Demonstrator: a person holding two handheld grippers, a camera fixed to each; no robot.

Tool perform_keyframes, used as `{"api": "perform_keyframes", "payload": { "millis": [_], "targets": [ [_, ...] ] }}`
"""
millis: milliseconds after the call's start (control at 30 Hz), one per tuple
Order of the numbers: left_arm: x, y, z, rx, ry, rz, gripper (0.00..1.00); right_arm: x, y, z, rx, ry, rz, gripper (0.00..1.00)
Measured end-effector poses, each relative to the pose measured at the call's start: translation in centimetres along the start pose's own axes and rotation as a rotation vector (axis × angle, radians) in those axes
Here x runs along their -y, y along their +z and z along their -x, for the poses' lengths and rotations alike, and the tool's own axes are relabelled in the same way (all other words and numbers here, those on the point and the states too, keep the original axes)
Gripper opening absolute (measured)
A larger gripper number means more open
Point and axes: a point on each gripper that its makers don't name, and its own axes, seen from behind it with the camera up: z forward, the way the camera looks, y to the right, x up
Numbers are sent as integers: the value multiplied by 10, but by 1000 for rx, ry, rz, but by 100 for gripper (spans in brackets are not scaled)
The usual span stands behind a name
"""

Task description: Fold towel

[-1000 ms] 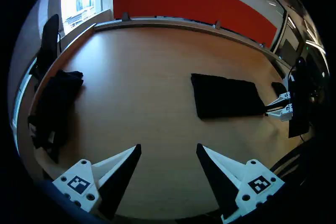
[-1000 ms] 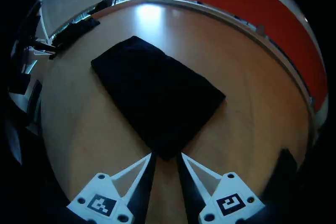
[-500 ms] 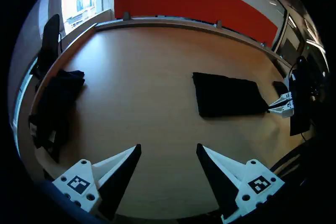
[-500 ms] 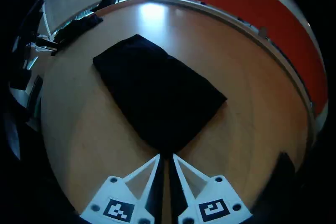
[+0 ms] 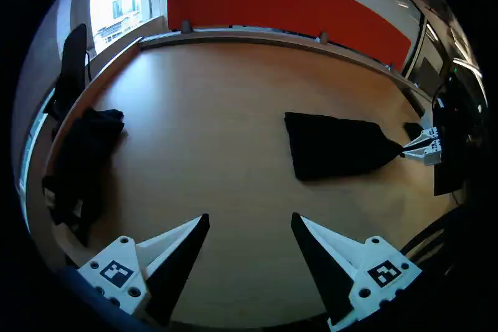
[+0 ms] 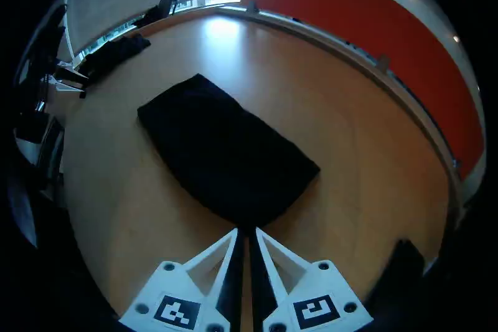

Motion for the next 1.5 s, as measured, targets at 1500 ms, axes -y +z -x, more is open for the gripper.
{"api": "perform_keyframes", "payload": {
  "millis": [1500],
  "targets": [
    [-10,-2,-22,-34,31,13,98,-45,-80,-59,-96,-100,115,5]
  ]
}}
